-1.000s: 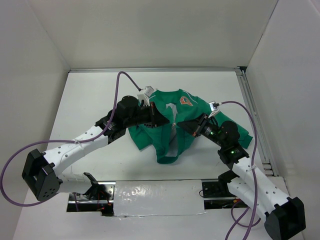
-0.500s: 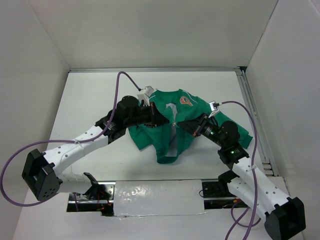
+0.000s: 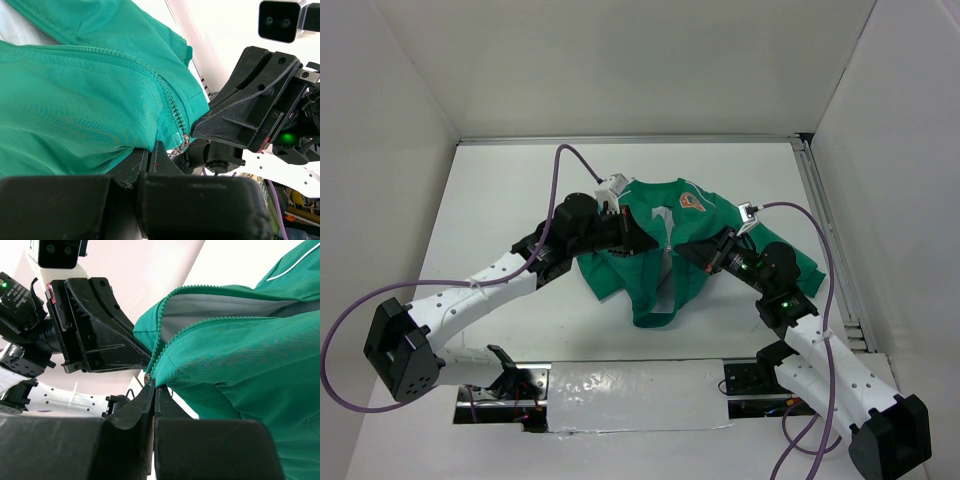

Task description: Zip up the jacket

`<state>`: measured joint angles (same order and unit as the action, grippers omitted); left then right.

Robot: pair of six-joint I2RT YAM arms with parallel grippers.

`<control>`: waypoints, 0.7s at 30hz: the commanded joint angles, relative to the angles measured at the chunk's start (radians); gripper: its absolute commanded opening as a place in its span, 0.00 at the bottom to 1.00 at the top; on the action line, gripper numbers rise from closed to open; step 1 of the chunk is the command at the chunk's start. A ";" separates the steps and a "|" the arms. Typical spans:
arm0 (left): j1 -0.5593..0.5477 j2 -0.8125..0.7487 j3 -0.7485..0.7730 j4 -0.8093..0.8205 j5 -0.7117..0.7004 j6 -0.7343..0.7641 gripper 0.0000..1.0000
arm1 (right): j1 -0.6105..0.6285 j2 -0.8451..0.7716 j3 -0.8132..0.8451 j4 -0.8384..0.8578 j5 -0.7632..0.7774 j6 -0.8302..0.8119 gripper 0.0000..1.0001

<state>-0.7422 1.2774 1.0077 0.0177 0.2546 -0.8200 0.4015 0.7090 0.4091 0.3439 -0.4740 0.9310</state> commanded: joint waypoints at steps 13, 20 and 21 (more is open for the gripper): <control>-0.005 -0.052 -0.006 0.034 -0.020 -0.030 0.00 | 0.008 -0.028 0.016 0.040 -0.023 0.006 0.00; -0.005 -0.046 -0.007 0.042 -0.011 -0.022 0.00 | 0.008 -0.017 0.020 0.046 -0.017 0.014 0.00; -0.005 -0.049 -0.008 0.047 -0.002 -0.022 0.00 | 0.008 -0.016 0.020 0.052 -0.014 0.014 0.00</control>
<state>-0.7422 1.2560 1.0035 0.0090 0.2432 -0.8425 0.4015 0.7025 0.4091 0.3367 -0.4839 0.9390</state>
